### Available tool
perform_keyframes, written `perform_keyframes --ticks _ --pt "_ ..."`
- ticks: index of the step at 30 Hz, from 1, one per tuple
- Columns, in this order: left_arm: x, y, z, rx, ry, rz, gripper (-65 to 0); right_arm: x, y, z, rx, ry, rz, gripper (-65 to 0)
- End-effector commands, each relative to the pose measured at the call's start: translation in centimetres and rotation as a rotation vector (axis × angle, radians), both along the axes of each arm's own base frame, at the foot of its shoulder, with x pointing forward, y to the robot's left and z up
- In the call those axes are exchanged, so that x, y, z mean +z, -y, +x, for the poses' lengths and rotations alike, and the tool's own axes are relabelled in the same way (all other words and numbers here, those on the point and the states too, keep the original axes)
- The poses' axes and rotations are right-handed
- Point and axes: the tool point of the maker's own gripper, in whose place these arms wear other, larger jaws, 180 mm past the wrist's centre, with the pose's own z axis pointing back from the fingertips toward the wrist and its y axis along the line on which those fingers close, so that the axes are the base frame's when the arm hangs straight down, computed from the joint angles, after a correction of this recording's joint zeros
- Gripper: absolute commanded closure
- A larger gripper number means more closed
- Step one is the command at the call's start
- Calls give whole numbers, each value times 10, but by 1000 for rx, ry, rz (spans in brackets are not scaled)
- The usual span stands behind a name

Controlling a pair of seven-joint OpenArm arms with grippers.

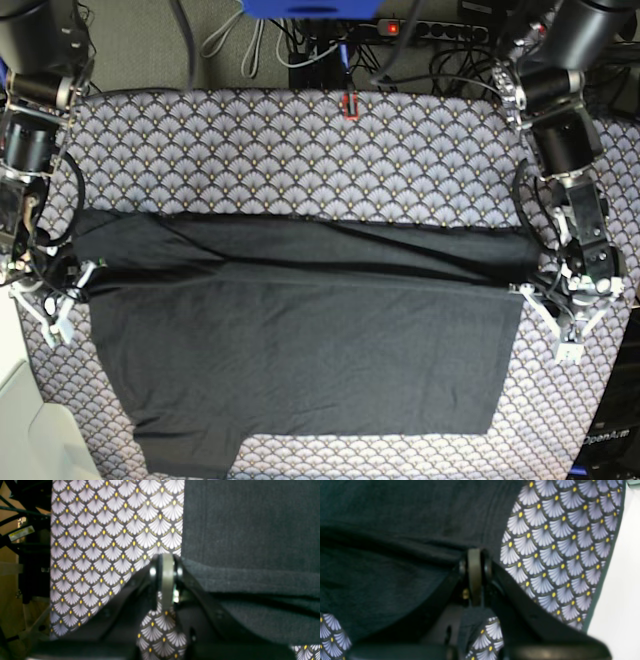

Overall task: Fold the T-shirt properly
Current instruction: 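Lay the folded collar band down and open both grippers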

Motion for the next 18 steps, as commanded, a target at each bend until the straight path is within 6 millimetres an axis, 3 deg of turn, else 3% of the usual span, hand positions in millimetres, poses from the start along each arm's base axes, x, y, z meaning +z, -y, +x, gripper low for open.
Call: perform_keyframes --ticks 1,6,9,11,15,18 --pt "21 -7 11 8 59 18 -5 22 9 12 -9 61 -15 0" --pt "20 -7 10 8 57 16 -10 22 9 12 -8 59 -16 -4" --pt "19 -7 10 9 52 17 -35 21 9 11 -6 56 -16 -60" --pt "19 -7 9 9 50 18 -114 20 9 11 -6 55 -16 -123" --pt "15 -6 6 2 45 14 -334 21 10 11 -7 55 -18 -244" --pt "13 -6 3 4 41 16 -452 22 10 11 -9 59 -19 -288"
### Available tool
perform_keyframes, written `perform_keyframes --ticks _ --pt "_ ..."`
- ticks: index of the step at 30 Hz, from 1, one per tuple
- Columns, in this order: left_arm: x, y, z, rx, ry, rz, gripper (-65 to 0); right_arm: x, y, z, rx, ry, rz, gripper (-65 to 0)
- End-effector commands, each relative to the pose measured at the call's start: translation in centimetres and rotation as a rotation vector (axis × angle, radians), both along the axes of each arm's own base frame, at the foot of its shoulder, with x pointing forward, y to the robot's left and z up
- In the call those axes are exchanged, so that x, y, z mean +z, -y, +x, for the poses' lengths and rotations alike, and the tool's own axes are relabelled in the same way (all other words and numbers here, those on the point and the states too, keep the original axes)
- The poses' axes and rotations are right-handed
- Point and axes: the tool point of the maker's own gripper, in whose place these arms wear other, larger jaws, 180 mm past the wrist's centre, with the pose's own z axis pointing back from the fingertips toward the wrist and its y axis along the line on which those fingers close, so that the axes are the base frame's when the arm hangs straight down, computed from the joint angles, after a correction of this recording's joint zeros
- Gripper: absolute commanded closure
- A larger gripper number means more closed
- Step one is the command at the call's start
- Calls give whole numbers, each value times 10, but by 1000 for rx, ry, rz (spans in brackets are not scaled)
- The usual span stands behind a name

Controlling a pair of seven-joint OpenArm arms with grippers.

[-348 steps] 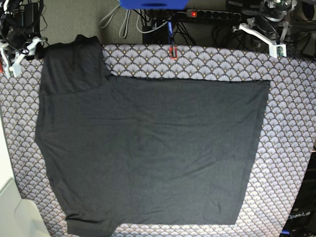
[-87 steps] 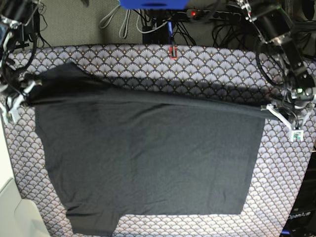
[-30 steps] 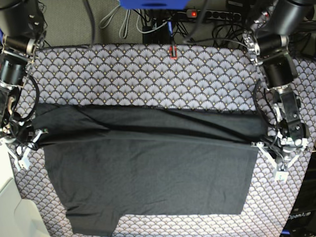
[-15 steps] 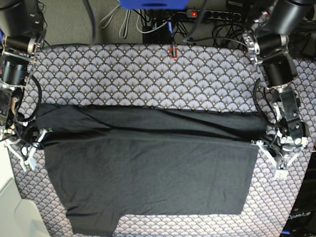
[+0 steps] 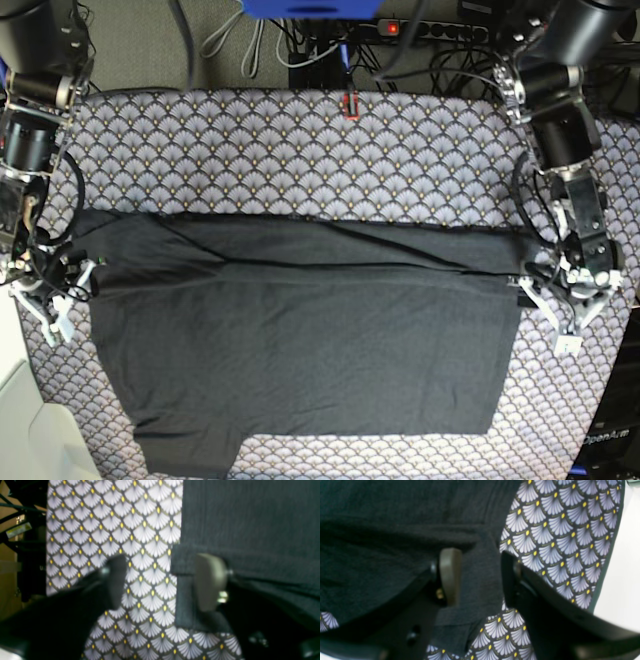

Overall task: Fold the T-shirt properly
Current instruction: 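Lay the folded collar band down and open both grippers, then regrasp the folded edge with both grippers at its ends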

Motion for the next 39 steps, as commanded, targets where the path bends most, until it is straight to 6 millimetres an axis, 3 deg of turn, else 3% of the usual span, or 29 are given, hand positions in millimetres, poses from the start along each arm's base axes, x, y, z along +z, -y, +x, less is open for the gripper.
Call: perform_keyframes --ticks 1,4,10,15,18,24,39 --pt "22 -7 12 5 60 18 -479 23 10 12 -9 62 -18 -289" --pt "15 -7 5 6 39 19 -527 22 11 10 -10 55 -22 -289" --pt "6 -3 -31 -16 31 69 -528 12 27 -17 -34 32 -50 -289" --pt "-8 16 -49 -32 47 -34 -528 8 24 -36 -23 33 -77 -289" --pt "-11 3 -55 28 65 -98 -528 4 20 -45 -10 26 -86 -289" --pt "-14 -13 -55 88 69 -137 -528 -2 15 -51 -4 14 -79 -289" --pt "-53 -6 -53 98 49 -218 -528 -1 14 -50 -2 18 -81 -289"
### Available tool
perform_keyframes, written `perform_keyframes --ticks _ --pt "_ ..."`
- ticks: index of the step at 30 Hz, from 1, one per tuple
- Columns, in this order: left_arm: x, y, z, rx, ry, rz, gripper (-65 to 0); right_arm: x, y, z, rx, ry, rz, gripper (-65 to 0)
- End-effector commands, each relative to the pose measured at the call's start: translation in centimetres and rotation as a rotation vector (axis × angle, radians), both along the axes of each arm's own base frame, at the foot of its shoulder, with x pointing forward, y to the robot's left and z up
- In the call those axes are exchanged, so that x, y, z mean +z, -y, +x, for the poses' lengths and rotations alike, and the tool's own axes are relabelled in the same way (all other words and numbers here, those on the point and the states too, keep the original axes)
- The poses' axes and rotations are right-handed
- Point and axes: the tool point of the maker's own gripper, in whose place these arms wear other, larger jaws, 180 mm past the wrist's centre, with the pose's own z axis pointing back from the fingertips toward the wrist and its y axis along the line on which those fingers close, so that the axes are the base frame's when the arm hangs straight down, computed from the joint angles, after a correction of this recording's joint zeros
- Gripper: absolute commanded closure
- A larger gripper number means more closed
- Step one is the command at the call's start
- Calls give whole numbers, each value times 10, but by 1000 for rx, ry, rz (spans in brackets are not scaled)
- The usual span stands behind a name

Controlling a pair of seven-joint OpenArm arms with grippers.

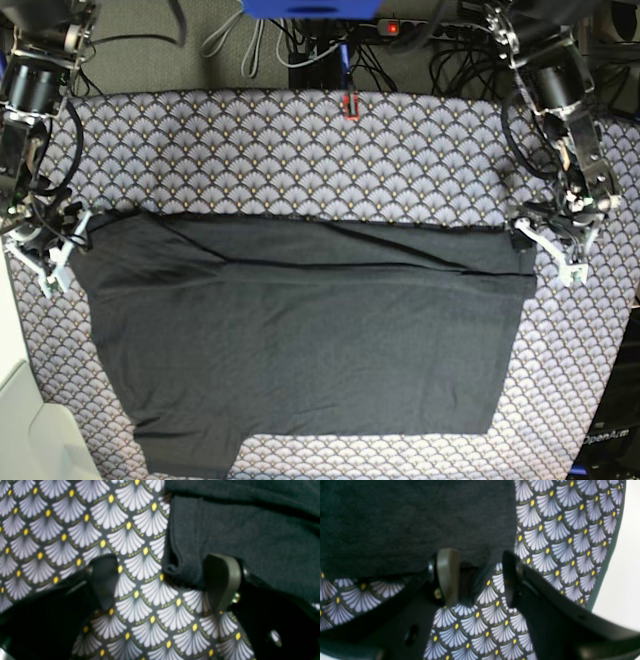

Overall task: Fold the T-shirt properly
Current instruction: 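Regrasp the folded edge with both grippers at its ends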

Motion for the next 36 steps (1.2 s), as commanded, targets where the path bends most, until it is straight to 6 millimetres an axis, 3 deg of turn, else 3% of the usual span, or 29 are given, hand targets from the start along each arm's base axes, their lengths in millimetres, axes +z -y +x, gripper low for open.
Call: perform_keyframes --ticks 1,6,24,26,30,33,36 --pt "12 -7 11 5 33 12 -528 20 8 12 2 58 -17 -289" --pt "3 -5 10 8 8 -6 -528 20 8 12 2 58 -17 -289" --pt "0 1 9 -29 -9 8 -517 20 8 13 1 59 -20 -289" --pt "1 2 10 -45 -11 17 -455 20 8 13 1 59 -20 -289" --pt "1 5 12 -60 -13 22 -165 21 9 13 1 58 -23 -289" --pt "2 4 13 -49 -10 24 -2 21 9 13 1 58 -23 -289" --pt "2 1 13 -45 -10 27 -14 21 12 12 -6 59 -23 -289"
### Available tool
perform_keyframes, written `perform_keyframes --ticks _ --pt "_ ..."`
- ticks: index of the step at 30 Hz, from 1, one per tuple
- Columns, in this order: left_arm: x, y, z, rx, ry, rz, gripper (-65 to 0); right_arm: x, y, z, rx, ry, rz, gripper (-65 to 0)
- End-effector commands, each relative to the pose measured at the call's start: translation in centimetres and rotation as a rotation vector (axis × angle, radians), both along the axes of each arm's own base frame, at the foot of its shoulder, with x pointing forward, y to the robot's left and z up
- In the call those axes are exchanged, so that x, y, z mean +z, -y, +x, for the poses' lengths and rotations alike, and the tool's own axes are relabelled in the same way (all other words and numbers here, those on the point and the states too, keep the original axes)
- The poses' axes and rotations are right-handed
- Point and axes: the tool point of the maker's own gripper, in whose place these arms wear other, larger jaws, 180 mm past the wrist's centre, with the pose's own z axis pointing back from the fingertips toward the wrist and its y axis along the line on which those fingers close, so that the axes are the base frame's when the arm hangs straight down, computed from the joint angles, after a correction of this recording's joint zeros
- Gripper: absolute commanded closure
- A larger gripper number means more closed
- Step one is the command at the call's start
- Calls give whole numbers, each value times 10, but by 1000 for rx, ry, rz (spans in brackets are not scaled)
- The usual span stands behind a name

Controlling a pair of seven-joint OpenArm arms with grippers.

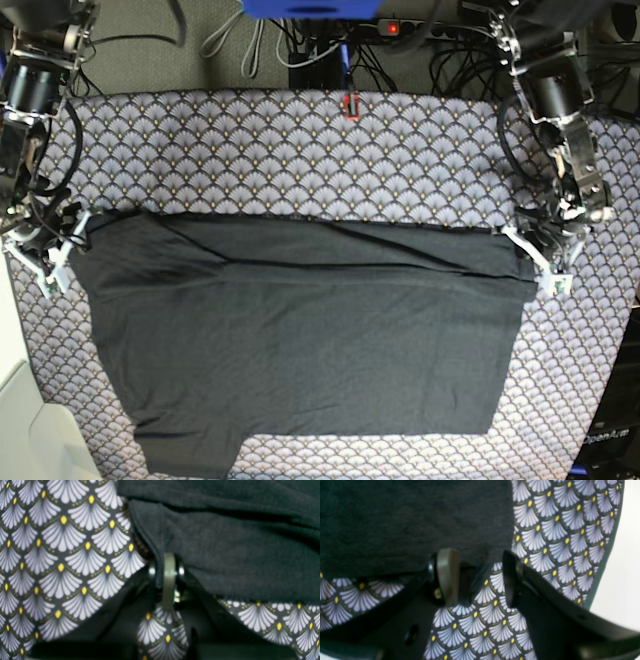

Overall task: Fold the T-shirt properly
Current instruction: 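Regrasp the folded edge with both grippers at its ends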

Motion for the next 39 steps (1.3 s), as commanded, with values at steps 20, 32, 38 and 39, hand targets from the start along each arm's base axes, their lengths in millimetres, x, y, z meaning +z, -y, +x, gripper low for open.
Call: perform_keyframes --ticks 20,32,38,39 --pt "8 -18 1 24 -5 56 -13 21 0 -35 17 59 -73 -289" --pt "8 -19 -1 25 -6 57 -13 16 -2 -40 9 26 -73 -289" --pt "3 -19 -7 25 -22 58 -13 16 -3 -39 8 29 -72 -289" --pt "3 -19 -7 25 -22 58 -13 17 -3 -39 8 30 -71 -289"
